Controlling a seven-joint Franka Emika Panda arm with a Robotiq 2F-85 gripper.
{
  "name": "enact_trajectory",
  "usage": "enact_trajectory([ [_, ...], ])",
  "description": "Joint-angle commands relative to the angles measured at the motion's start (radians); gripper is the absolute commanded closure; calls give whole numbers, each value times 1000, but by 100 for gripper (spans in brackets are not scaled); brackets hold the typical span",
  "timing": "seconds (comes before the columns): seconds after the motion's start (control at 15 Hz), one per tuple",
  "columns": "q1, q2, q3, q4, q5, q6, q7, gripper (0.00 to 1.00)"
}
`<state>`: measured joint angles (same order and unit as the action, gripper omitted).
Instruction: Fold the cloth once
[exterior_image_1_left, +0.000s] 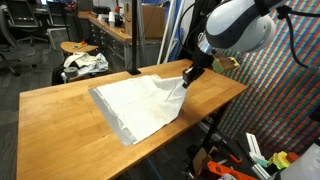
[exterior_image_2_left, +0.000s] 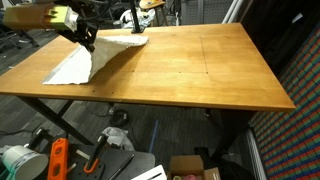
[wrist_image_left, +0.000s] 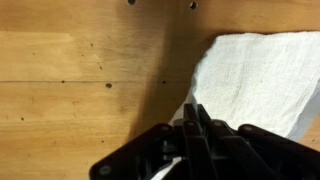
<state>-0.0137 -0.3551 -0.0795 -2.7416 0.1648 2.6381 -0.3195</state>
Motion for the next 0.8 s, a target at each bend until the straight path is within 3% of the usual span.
enact_trajectory([
  [0.0,10,-44,54,-10,-104,41,75,96],
  [0.73,8,-7,280,0,-428,110,302,96],
])
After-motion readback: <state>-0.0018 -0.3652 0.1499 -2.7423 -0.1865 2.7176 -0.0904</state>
